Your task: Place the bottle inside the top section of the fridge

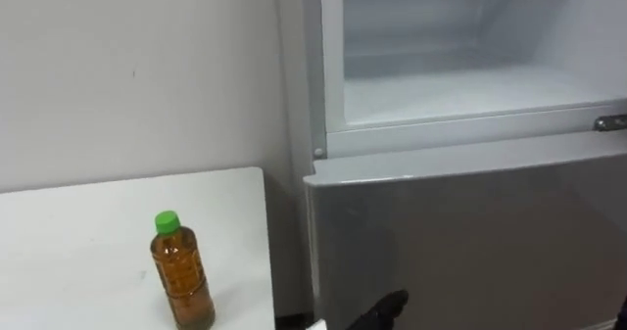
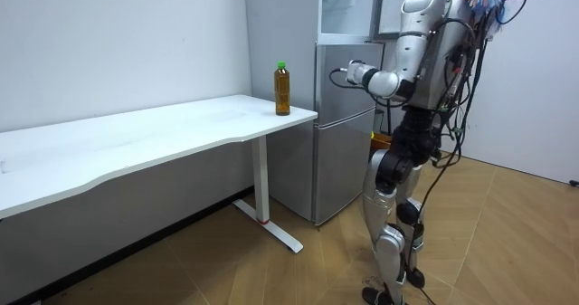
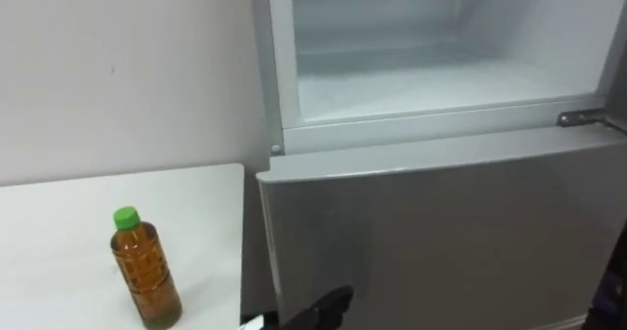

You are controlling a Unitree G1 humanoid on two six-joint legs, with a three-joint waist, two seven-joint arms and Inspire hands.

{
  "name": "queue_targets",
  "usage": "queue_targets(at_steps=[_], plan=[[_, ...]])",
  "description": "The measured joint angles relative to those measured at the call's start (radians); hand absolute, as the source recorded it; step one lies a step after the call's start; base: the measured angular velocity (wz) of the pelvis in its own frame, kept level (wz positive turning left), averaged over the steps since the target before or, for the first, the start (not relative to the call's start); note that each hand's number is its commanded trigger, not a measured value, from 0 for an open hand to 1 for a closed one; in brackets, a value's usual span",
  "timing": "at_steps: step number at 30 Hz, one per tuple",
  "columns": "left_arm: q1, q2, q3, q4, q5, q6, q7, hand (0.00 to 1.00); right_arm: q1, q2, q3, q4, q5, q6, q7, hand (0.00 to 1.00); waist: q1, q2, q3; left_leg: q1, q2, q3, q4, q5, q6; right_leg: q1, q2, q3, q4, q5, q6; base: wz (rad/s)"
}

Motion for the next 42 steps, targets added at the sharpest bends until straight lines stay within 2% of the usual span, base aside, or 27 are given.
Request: queue_targets(at_steps=[3, 5, 9, 11, 15, 18, 19, 21, 26, 28, 31, 32, 34, 38, 42], plan=[[0.038, -0.012, 0.032, 0.084, 0.009, -0.004, 0.016, 0.0, -0.001, 0.002, -0.012, -0.004, -0.041, -0.001, 0.002, 0.0, 0.004, -0.005, -0.0001, -0.002, -0.001, -0.01, 0.001, 0.0, 0.0, 0.003, 0.0, -0.003, 0.0, 0.0, 0.0, 0.09], [0.054, -0.013, 0.047, 0.165, 0.019, -0.011, 0.034, 0.0, 0.012, -0.003, -0.012, -0.029, -0.068, -0.001, 0.001, 0.0, 0.024, -0.007, 0.0011, -0.004, -0.001, -0.011, 0.001, 0.0, 0.0, 0.002, 0.0, -0.004, -0.002, 0.0, 0.0, 0.0], [0.111, -0.007, 0.058, 0.207, 0.058, -0.016, 0.087, 0.0, 0.028, -0.005, -0.008, -0.05, -0.066, -0.009, 0.001, 0.0, 0.044, -0.009, -0.0005, -0.002, -0.002, -0.012, 0.002, 0.0, -0.001, 0.0, 0.001, -0.003, -0.002, 0.0, 0.0, 0.0], [0.143, -0.013, 0.071, 0.267, 0.073, -0.047, 0.118, 0.0, 0.044, -0.004, -0.008, -0.066, -0.066, -0.011, 0.001, 0.0, 0.052, -0.013, -0.0035, -0.001, -0.002, -0.013, 0.001, 0.0, -0.001, 0.002, 0.001, -0.009, -0.002, 0.0, 0.0, 0.03], [0.181, -0.013, 0.091, 0.353, 0.146, -0.056, 0.174, 0.0, 0.067, -0.002, -0.01, -0.093, -0.067, -0.014, 0.0, 0.0, 0.054, -0.024, -0.0107, 0.001, -0.003, -0.014, -0.003, 0.001, 0.0, 0.002, 0.0, -0.015, -0.002, 0.0, 0.0, 0.0], [0.181, -0.037, 0.119, 0.506, 0.216, -0.09, 0.244, 0.0, 0.083, 0.005, -0.019, -0.105, -0.076, -0.022, -0.002, 0.0, 0.061, -0.031, -0.015, 0.007, -0.004, -0.018, -0.002, 0.001, 0.0, 0.013, 0.0, -0.016, -0.003, 0.0, 0.0, 0.03], [0.181, -0.039, 0.123, 0.535, 0.216, -0.098, 0.259, 0.0, 0.085, 0.005, -0.02, -0.105, -0.075, -0.023, -0.004, 0.0, 0.062, -0.031, -0.0142, 0.01, -0.004, -0.018, -0.003, 0.001, 0.0, 0.016, 0.0, -0.016, -0.003, 0.0, 0.0, 0.04], [0.177, -0.053, 0.145, 0.674, 0.217, -0.13, 0.308, 0.0, 0.086, 0.006, -0.02, -0.103, -0.073, -0.026, -0.011, 0.0, 0.067, -0.032, -0.0139, 0.016, -0.004, -0.02, -0.009, 0.0, 0.0, 0.022, 0.0, -0.021, -0.003, 0.0, 0.0, 0.0], [0.18, -0.068, 0.181, 0.894, 0.213, -0.168, 0.404, 0.0, 0.098, 0.006, -0.019, -0.103, -0.067, -0.029, -0.013, 0.0, 0.088, -0.028, -0.0138, 0.017, -0.007, -0.024, -0.007, 0.0, 0.0, 0.033, 0.0, -0.029, -0.016, 0.0, 0.0, 0.03], [0.185, -0.07, 0.185, 0.942, 0.2, -0.171, 0.436, 0.0, 0.101, 0.006, -0.019, -0.103, -0.067, -0.03, -0.019, 0.0, 0.095, -0.023, -0.0146, 0.016, -0.007, -0.025, -0.005, 0.0, -0.001, 0.034, 0.0, -0.03, -0.017, 0.0, 0.0, 0.0], [0.196, -0.08, 0.203, 0.993, 0.163, -0.207, 0.481, 0.0, 0.112, 0.006, -0.019, -0.104, -0.067, -0.045, -0.031, 0.0, 0.1, -0.021, -0.0131, 0.016, -0.008, -0.026, -0.004, 0.0, -0.001, 0.034, -0.001, -0.031, -0.017, 0.0, 0.0, 0.0], [0.195, -0.095, 0.226, 1.023, 0.16, -0.23, 0.5, 0.0, 0.122, 0.007, -0.021, -0.106, -0.067, -0.056, -0.033, 0.0, 0.103, -0.022, -0.0122, 0.017, -0.008, -0.026, -0.005, 0.0, -0.001, 0.034, -0.001, -0.028, -0.017, 0.0, 0.0, 0.0], [0.192, -0.11, 0.25, 1.07, 0.139, -0.249, 0.523, 0.0, 0.129, 0.012, -0.032, -0.112, -0.067, -0.072, -0.037, 0.0, 0.103, -0.019, -0.0144, 0.018, -0.008, -0.026, -0.006, 0.0, -0.001, 0.035, -0.001, -0.028, -0.017, 0.0, 0.0, 0.0], [0.19, -0.131, 0.286, 1.136, 0.087, -0.271, 0.562, 0.0, 0.14, 0.017, -0.039, -0.116, -0.068, -0.089, -0.046, 0.0, 0.105, -0.018, -0.0156, 0.017, -0.008, -0.026, -0.006, 0.0, -0.001, 0.032, -0.001, -0.027, -0.016, -0.002, 0.0, 0.0], [0.178, -0.133, 0.293, 1.195, 0.045, -0.278, 0.593, 0.0, 0.141, 0.017, -0.039, -0.117, -0.074, -0.088, -0.075, 0.0, 0.106, -0.017, -0.0162, 0.016, -0.008, -0.026, -0.006, 0.0, -0.001, 0.03, -0.001, -0.027, -0.015, -0.003, -0.001, 0.0]])
